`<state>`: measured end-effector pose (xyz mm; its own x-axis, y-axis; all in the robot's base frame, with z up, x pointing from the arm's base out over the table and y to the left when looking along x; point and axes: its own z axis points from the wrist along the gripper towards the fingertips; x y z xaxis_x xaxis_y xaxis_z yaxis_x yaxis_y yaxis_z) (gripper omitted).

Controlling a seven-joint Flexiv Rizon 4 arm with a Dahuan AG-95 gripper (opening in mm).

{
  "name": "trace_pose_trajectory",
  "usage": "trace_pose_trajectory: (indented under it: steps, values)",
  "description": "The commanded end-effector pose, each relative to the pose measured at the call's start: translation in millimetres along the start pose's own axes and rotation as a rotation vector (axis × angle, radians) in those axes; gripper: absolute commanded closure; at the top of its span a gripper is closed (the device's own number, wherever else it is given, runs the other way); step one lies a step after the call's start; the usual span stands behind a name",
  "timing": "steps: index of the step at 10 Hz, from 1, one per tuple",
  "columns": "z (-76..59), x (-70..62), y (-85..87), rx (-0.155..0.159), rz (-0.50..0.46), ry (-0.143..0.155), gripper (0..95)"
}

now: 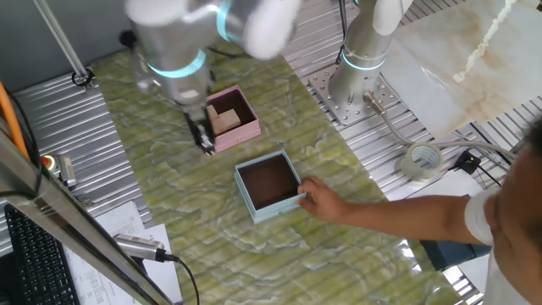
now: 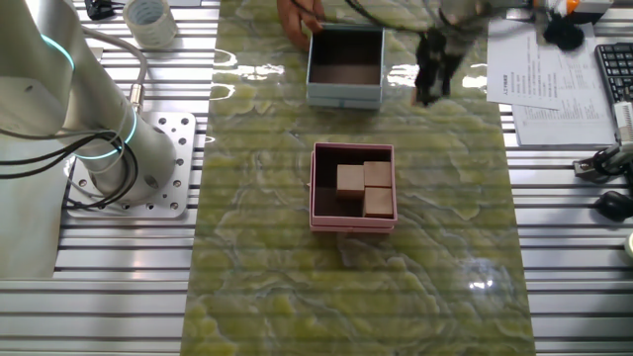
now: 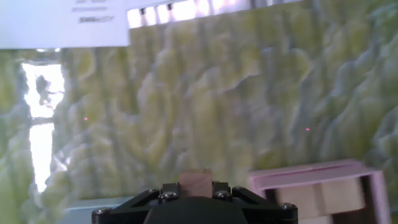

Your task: Move an object from one box to another

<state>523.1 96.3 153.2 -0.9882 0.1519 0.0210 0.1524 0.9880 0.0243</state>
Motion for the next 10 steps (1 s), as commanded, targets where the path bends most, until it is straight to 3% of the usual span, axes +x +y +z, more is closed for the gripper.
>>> trace_pose_trajectory:
  steps: [1, 6, 8, 9, 10]
  values:
    - [2.2, 5.6, 13.2, -0.002, -0.014, 0.001, 95.0]
    - [-4.3, 7.2, 14.0, -0.018, -0.018, 0.043, 95.0]
    - [-4.6, 6.9, 13.8, -0.019, -0.029, 0.043, 95.0]
    - [-4.6, 6.9, 13.8, -0.023, -0.039, 0.027, 95.0]
    - [-4.6, 6.9, 13.8, -0.029, -0.07, 0.035, 95.0]
